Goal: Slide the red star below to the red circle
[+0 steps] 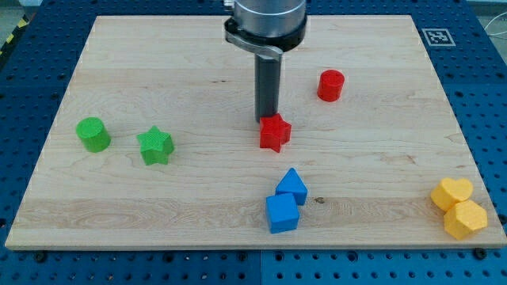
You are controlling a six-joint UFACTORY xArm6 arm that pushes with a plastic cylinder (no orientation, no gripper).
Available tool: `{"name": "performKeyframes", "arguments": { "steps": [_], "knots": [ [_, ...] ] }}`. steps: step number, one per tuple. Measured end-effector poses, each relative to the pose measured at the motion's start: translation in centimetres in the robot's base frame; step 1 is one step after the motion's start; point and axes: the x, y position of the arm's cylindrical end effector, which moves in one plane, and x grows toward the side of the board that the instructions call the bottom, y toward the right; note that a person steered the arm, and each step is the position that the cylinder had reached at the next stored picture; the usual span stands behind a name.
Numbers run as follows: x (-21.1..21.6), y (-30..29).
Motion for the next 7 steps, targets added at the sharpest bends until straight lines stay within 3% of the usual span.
{"name": "performKeyframes", "arguments": {
  "steps": [2, 5, 7],
  "knots": [
    [0.0, 3.1],
    [-0.8, -1.5],
    [2.0, -3.8]
  ]
}}
